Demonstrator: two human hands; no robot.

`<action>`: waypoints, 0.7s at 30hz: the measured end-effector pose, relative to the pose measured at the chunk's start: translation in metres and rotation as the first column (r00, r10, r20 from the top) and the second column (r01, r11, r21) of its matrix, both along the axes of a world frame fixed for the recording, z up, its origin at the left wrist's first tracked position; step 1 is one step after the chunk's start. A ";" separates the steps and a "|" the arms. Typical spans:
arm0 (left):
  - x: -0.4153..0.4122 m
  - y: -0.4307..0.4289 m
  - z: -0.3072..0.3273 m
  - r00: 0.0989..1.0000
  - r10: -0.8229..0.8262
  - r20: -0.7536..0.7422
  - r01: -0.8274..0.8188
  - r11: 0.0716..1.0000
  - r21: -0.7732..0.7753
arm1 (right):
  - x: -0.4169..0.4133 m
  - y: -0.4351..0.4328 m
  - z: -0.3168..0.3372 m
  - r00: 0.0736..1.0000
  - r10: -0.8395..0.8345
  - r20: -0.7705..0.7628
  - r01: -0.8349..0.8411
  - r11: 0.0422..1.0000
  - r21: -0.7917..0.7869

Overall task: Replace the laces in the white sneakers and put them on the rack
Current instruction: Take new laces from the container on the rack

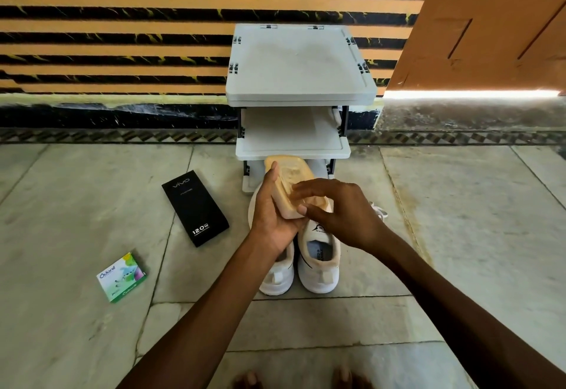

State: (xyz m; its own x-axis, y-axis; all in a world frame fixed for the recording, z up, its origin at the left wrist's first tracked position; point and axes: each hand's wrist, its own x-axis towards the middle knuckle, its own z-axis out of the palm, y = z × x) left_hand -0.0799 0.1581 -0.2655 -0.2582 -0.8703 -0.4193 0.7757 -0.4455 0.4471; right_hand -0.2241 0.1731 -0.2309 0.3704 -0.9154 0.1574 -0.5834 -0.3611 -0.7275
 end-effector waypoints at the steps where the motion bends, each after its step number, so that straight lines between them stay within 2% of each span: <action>1: -0.001 0.001 0.000 1.000 0.023 0.004 -0.024 1.000 0.015 | 0.001 0.000 0.000 0.998 -0.043 0.050 0.040 0.998 0.051; 3: -0.005 0.001 0.003 0.998 0.064 -0.030 -0.063 0.998 0.019 | 0.003 0.000 -0.005 0.942 -0.279 0.186 0.255 0.956 0.142; 5: -0.009 0.002 0.009 0.990 0.130 -0.061 -0.130 0.992 0.008 | 0.005 0.000 -0.011 0.781 -0.572 0.249 0.511 0.816 0.272; 6: -0.010 0.002 0.012 0.985 0.159 -0.071 -0.160 0.987 -0.011 | 0.005 -0.001 -0.012 0.692 -0.671 0.267 0.562 0.733 0.384; 8: -0.013 0.003 0.015 0.979 0.181 -0.089 -0.187 0.980 -0.069 | 0.005 -0.003 -0.010 0.549 -0.765 0.336 0.448 0.609 0.654; 10: -0.016 0.005 0.016 0.982 0.174 -0.074 -0.182 0.977 -0.114 | 0.007 -0.003 -0.005 0.456 -0.809 0.371 0.258 0.519 0.815; 12: -0.018 0.006 0.017 0.981 0.186 -0.048 -0.191 0.972 -0.137 | 0.006 -0.003 -0.002 0.438 -0.814 0.381 0.199 0.501 0.842; 15: -0.023 0.008 0.022 0.975 0.222 0.016 -0.219 0.968 -0.126 | 0.009 -0.007 0.002 0.435 -0.801 0.412 0.228 0.541 0.810; 21: -0.031 0.014 0.030 0.926 0.148 0.347 -0.108 0.985 -0.132 | 0.016 -0.021 0.008 0.457 -0.812 0.363 0.540 0.578 0.612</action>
